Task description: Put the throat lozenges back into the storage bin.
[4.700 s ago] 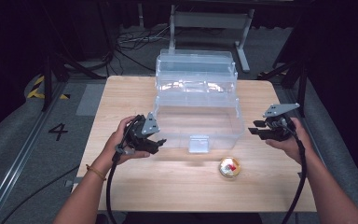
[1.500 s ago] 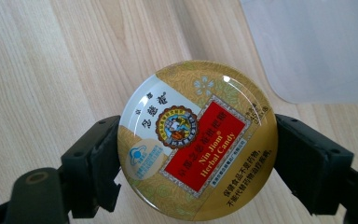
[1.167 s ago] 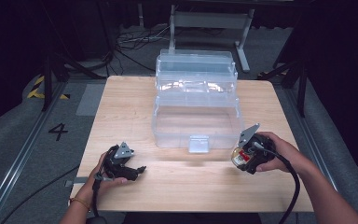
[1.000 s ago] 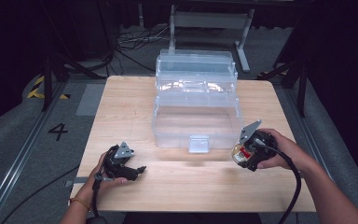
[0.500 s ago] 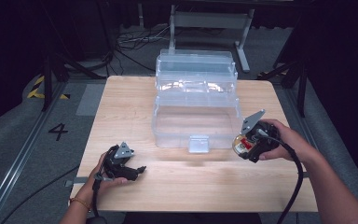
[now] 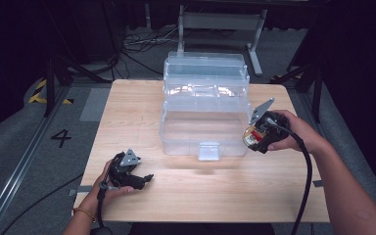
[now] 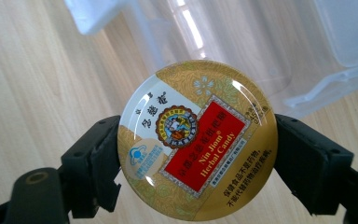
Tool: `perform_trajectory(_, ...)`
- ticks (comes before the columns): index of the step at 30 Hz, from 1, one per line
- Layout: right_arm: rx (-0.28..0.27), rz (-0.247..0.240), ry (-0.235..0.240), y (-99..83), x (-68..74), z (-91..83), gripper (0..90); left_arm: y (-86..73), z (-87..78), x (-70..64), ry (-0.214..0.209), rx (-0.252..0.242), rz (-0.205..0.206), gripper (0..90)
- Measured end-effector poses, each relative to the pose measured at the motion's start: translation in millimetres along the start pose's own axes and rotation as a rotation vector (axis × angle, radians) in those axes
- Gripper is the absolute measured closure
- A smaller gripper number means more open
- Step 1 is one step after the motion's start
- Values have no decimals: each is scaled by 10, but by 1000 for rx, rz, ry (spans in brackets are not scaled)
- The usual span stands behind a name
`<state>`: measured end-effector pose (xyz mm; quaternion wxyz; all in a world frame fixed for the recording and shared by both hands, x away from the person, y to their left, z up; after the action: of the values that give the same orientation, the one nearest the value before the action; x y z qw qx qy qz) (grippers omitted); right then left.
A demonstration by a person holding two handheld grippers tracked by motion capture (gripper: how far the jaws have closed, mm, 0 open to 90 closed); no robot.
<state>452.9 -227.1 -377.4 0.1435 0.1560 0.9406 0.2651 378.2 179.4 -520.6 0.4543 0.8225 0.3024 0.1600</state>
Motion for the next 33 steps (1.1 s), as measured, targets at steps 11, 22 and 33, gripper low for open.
perform_trajectory(11, -2, 4, -18, 54, -264, 92, 202, 0, 0, 0, 0, 0, 0, 180)
perform_trajectory(22, 5, -7, -20, 141, -393, 241, 202, 0, 0, 0, 0, 0, 0, 180)
perform_trajectory(33, 7, -21, 6, 231, -412, 394, 202, 0, 0, 0, -1, 0, 0, 180)
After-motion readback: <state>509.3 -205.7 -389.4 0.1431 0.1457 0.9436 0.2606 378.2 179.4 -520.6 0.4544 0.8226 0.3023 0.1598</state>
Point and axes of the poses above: each handheld gripper's, and its own axes: z roughly forward along the jaws, y roughly out of its top, x roughly to its left, the point moved 5 cm from there along z, roughly forward along the jaws, and after that the axes turned 14 degrees about -x, right-handed, at the moved point
